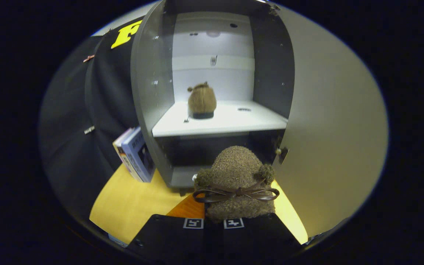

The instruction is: Open the shoe cabinet door, grab the shoes and put them into the shoe cabinet, then close the shoe cabinet door.

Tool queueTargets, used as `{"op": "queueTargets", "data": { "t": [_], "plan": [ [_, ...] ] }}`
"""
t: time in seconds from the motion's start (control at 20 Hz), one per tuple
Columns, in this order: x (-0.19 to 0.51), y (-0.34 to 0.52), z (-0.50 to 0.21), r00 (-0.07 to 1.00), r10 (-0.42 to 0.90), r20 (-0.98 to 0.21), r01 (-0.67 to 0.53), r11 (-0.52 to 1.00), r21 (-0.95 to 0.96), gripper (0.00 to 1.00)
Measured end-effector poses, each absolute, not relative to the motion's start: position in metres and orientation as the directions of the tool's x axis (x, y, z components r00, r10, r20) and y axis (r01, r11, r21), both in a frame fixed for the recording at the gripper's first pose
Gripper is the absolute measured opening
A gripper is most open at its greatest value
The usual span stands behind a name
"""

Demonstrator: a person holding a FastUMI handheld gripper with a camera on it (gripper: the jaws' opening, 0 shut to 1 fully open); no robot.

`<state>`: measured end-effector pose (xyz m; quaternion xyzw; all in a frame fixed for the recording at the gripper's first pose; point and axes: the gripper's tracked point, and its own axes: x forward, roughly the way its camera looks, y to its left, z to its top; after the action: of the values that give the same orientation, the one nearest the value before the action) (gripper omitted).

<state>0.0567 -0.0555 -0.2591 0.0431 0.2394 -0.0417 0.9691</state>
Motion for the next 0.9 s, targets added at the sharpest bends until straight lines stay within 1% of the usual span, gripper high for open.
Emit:
{"op": "queueTargets", "data": {
  "t": [0.25, 0.45, 0.75, 0.9],
  "plan": [
    [0.095, -0.07, -0.193, 0.92, -0.078, -0.384, 0.107, 0.993, 0.054, 0.05],
    [0.132, -0.084, -0.151, 0.932, -0.09, -0.351, 0.124, 0.989, 0.076, 0.05],
    [0.184, -0.094, -0.128, 0.915, -0.073, -0.396, 0.119, 0.989, 0.092, 0.05],
    [0.218, -0.1, -0.114, 0.913, -0.075, -0.401, 0.119, 0.989, 0.088, 0.05]
  ]
}}
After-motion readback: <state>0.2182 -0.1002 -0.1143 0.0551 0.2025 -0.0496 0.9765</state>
